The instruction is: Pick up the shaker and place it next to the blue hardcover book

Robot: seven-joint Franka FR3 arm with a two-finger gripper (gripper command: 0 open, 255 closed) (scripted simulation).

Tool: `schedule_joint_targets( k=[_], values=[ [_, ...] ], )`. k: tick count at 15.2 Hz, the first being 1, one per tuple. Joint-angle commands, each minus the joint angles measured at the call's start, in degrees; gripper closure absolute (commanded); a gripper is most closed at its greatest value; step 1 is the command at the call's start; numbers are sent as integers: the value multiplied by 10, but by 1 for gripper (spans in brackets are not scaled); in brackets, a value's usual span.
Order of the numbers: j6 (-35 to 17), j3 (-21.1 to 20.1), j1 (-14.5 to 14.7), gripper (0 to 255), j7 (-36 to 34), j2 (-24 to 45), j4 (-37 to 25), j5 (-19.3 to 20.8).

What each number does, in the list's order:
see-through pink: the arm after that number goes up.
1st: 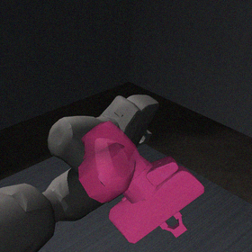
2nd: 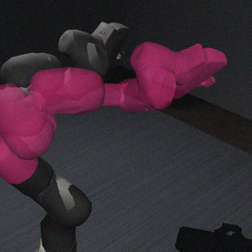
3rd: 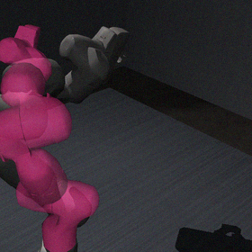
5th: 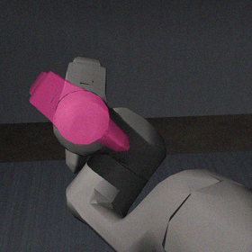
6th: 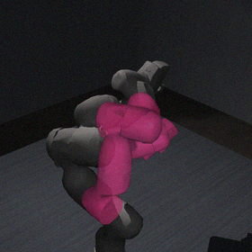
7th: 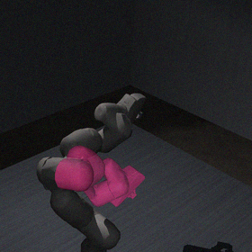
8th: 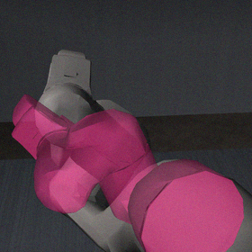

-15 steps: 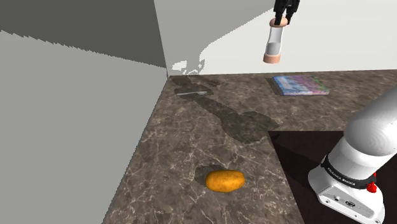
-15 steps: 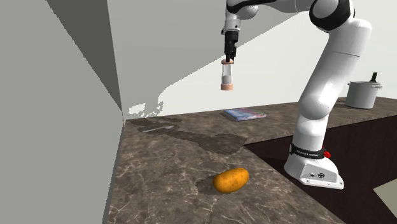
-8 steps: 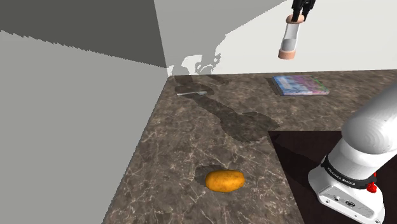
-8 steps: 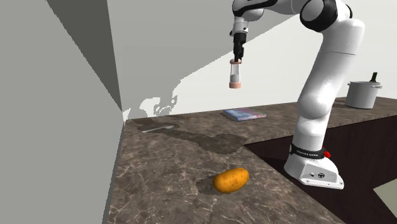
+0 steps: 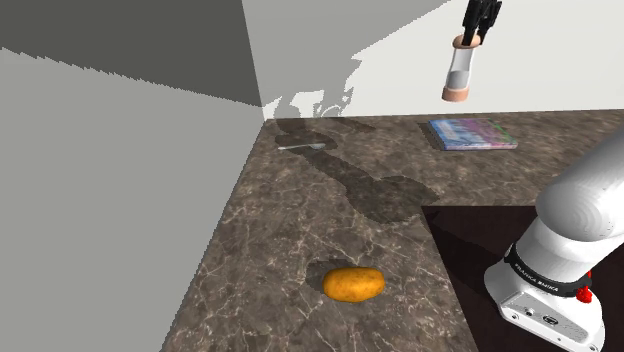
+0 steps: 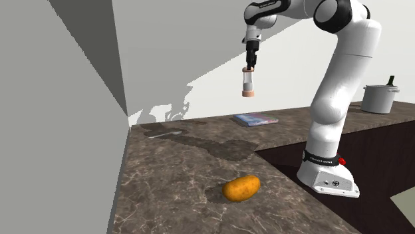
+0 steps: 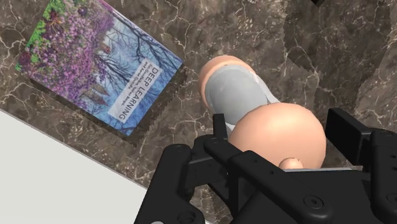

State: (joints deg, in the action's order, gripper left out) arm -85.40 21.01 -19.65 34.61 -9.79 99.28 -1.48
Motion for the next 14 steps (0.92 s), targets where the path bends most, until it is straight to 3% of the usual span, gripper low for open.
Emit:
schedule_joint_targets(
  k=[1, 14],
  values=[
    [-16, 0, 0, 255, 0, -5, 20, 2],
    [-118, 0, -2, 255, 3, -17, 133, 6]
  ],
)
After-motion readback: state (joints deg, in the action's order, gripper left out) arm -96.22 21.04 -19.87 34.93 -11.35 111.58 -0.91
